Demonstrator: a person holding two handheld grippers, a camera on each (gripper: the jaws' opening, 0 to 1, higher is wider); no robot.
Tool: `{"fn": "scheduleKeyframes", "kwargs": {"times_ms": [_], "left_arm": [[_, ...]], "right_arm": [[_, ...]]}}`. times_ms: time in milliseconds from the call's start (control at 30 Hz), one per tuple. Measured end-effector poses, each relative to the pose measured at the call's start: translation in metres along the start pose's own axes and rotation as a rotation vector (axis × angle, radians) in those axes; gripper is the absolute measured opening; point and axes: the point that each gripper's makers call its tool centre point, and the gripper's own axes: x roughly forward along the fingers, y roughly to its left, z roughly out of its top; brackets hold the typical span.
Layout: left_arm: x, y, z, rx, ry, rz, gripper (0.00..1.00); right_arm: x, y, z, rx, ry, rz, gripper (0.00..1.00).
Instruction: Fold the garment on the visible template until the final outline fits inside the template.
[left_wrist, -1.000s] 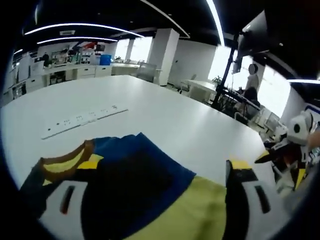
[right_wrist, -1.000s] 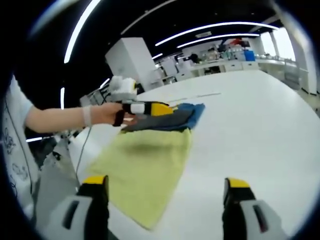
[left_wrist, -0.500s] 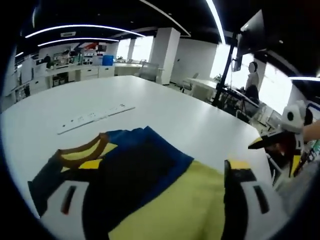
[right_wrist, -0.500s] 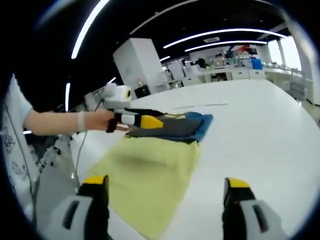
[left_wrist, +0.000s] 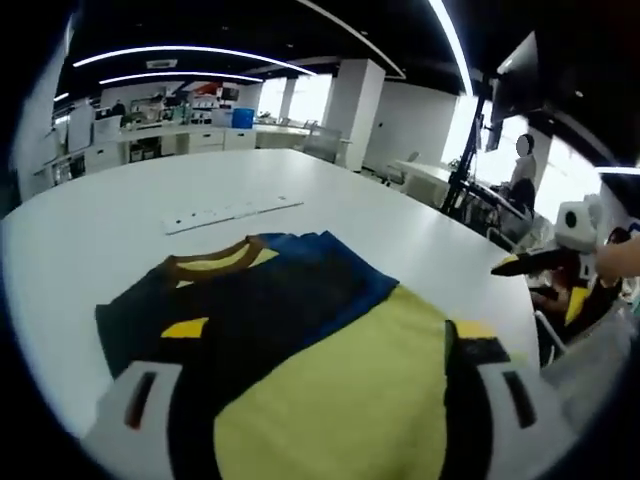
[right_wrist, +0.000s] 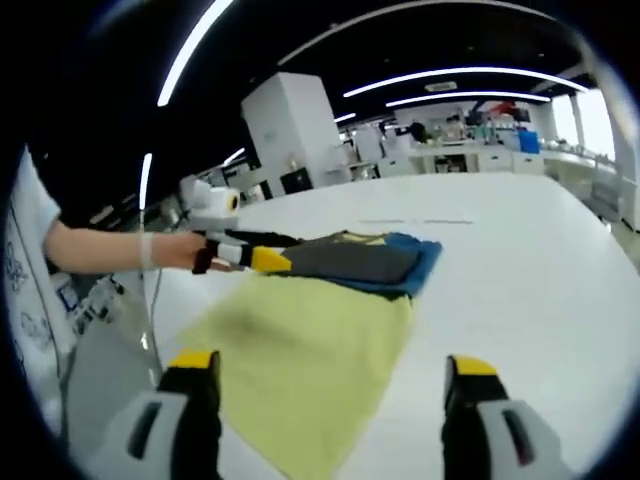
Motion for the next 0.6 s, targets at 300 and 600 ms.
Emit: {"fn": "scheduleKeyframes", "kwargs": {"times_ms": [300, 600], "left_arm": [[-0.03, 0.003, -0.012, -0.015, -0.006, 0.026, 0.91], [-0.073, 0.007, -0.036, -0.032, 0.001, 0.045, 0.89]], "right_arm": [[-0.002, 0.005, 0.009, -0.031, -0.01, 0.0, 0.9], [0.002, 0.013, 0.006, -0.051, -0.001, 0.019, 0.9]]}}
